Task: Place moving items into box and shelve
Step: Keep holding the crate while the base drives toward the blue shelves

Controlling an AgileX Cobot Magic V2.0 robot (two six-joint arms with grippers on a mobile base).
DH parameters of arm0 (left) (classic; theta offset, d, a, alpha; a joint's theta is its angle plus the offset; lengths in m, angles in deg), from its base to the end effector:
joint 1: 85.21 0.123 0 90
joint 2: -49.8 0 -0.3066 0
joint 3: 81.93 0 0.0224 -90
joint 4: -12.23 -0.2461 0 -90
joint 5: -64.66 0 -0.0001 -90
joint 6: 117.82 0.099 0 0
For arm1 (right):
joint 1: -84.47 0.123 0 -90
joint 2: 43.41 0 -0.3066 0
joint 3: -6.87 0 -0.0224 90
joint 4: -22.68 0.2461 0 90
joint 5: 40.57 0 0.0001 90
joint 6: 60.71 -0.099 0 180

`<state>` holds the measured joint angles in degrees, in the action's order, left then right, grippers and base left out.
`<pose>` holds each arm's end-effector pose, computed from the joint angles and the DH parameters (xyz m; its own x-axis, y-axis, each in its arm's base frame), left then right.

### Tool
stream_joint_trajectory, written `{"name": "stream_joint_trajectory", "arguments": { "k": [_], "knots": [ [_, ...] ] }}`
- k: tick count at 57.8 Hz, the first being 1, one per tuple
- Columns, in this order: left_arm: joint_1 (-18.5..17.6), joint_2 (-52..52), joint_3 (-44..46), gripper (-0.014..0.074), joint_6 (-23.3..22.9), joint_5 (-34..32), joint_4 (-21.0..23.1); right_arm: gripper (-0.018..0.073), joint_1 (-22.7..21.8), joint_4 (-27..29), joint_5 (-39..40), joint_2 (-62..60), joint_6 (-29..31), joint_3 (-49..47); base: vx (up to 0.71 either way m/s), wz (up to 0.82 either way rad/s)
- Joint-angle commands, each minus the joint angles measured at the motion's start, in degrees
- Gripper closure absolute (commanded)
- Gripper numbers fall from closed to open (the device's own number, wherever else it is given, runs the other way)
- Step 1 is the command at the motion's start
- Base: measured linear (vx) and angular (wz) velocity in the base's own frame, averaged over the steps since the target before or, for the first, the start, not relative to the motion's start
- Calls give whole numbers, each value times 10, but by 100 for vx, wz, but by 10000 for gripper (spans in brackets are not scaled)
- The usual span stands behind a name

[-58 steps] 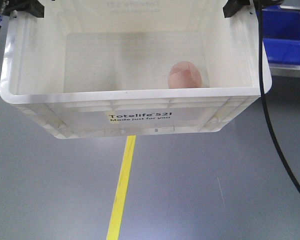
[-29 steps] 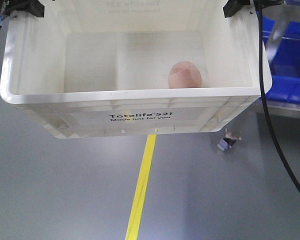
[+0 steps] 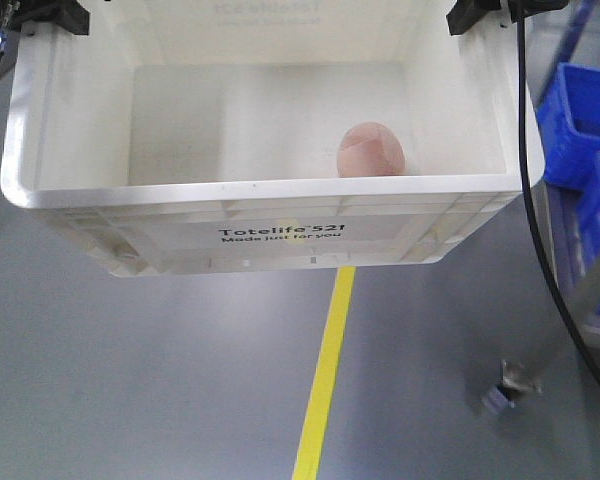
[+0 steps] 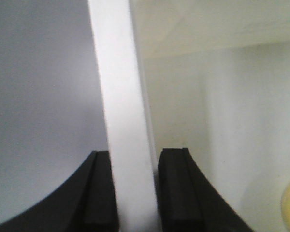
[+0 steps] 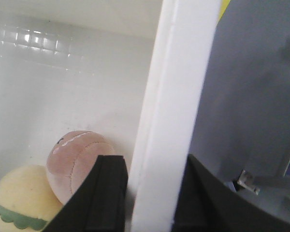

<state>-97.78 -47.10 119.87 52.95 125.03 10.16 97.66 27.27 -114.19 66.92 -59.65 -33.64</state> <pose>0.3308 -0.0706 0.4417 -0.7165 0.0136 -0.6975 0.0947 0.9924 -0.0780 0.3766 0.0961 0.4371 -0.7827 -0.1792 -0.5961 -0.2689 0.9610 0.0641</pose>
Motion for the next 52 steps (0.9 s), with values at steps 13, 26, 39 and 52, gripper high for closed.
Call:
{"name": "stream_joint_trajectory", "arguments": {
  "k": [13,26,39,52],
  "knots": [
    [-6,32,20,594,8,-76,8,564,0,15,33,-40,10,-24,65,11],
    [-6,32,20,594,8,-77,8,564,0,15,32,-40,10,-24,65,2],
    [-6,32,20,594,8,-77,8,564,0,15,33,-40,10,-24,66,-6],
    [-6,32,20,594,8,-77,8,564,0,15,33,-40,10,-24,65,-16]
  ]
}}
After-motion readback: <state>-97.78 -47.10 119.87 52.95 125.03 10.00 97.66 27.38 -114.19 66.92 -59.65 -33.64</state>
